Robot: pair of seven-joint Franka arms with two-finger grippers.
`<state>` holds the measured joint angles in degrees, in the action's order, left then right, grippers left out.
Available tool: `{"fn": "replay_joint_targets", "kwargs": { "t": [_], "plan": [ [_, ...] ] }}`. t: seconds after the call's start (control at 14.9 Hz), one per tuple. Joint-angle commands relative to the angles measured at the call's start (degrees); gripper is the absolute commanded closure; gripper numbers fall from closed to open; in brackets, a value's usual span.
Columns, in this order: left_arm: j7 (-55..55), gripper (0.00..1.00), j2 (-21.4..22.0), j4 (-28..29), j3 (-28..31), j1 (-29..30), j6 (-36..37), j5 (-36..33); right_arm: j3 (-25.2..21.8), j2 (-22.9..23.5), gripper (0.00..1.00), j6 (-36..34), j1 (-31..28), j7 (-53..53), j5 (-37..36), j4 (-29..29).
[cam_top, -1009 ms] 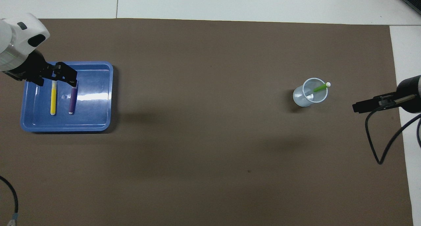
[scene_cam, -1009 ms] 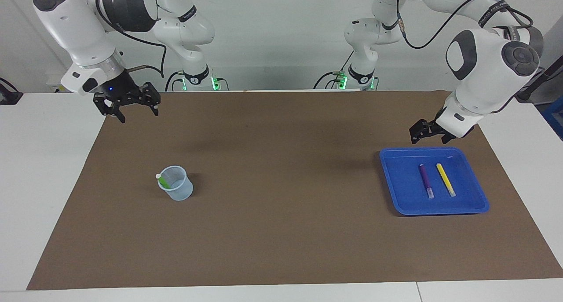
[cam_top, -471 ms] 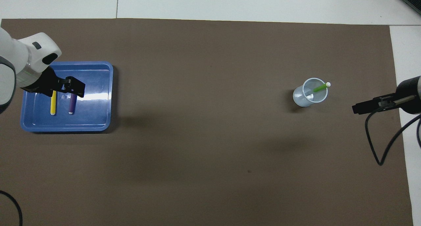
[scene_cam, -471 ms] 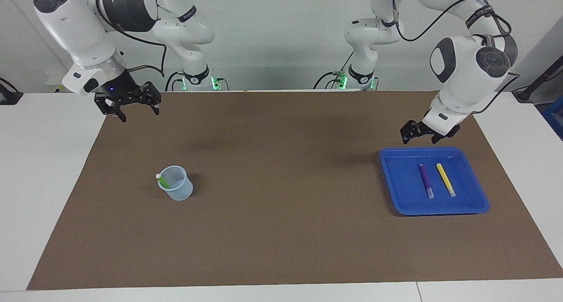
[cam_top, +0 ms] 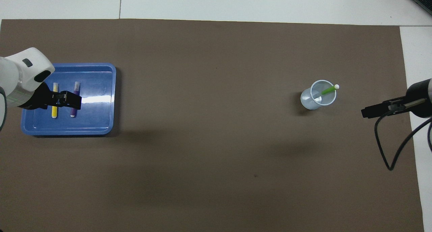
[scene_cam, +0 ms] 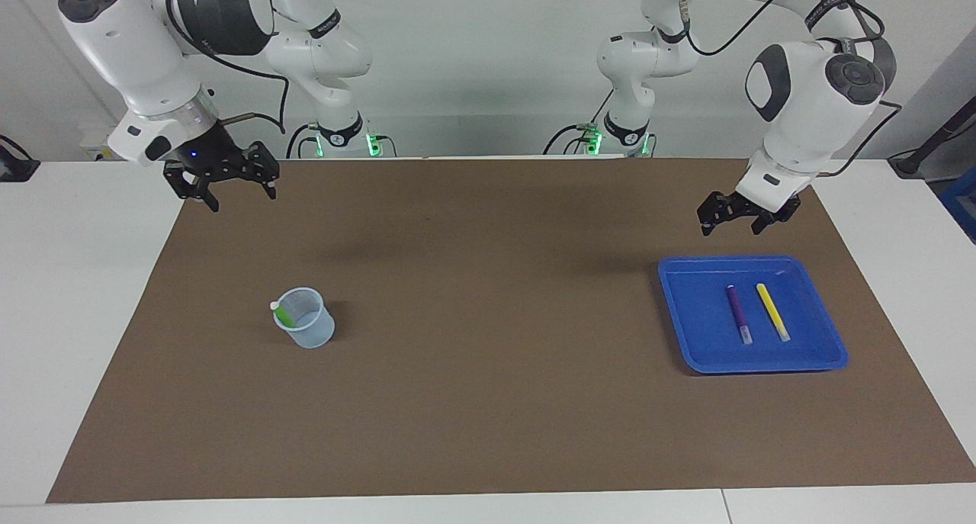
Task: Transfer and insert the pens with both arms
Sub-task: 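Grasp the purple pen in the tray with the left gripper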
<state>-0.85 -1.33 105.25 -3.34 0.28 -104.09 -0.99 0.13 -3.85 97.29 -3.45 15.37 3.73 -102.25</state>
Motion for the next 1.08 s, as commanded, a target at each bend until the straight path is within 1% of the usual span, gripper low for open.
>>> {"fn": "replay_joint_targets", "kwargs": {
  "t": [0.0, 0.13, 0.27, 0.4, 0.47, 0.61, 0.74, 0.87, 1.01],
  "plan": [
    [-1.9, 0.0, 1.9, 1.7, 0.6, -0.2, -3.1, -0.6, 0.7, -0.6, 0.0, -0.5, -0.7, -1.2, -1.7, -0.3],
    [-2.2, 0.0, 1.0, -0.3, 0.6, -0.5, -2.5, -0.6, 0.7, -0.6, 0.0, -0.6, -0.6, -1.2, -1.6, -0.4],
    [-2.3, 0.0, 1.0, 0.0, 0.6, -0.1, -3.1, -0.6, 0.7, -0.6, 0.0, -0.3, -0.6, -1.2, -1.7, -0.3],
    [-3.0, 0.0, 1.2, 1.1, 0.7, 0.6, -5.7, -0.6, 0.7, -0.6, 0.0, -0.3, -0.6, -1.2, -1.7, -0.4],
    [-4.7, 0.0, 1.0, 1.3, 0.6, 1.9, -6.5, -0.6, 0.7, -0.6, 0.0, -0.2, -0.6, -1.2, -1.7, -0.4],
    [-9.3, 0.0, 0.4, 1.4, 0.6, 2.7, -7.0, -0.6, 0.7, -0.6, 0.0, -0.6, -0.5, -1.2, -1.7, -0.4],
    [-10.4, 0.0, -1.0, 1.4, 0.6, 4.1, -7.8, -0.6, 0.7, -0.6, 0.0, -0.6, -0.6, -1.2, -1.6, -0.4],
    [-10.4, 0.0, -3.2, 1.6, 0.6, 4.9, -10.3, -0.5, 0.7, -0.6, 0.0, -0.2, -0.6, -1.2, -1.7, -0.5],
    [-10.4, 0.0, -3.6, 4.2, 0.6, 4.8, -14.0, -0.5, 0.7, -0.6, 0.0, -0.2, -0.6, -1.2, -1.7, -0.5]
  ]
}}
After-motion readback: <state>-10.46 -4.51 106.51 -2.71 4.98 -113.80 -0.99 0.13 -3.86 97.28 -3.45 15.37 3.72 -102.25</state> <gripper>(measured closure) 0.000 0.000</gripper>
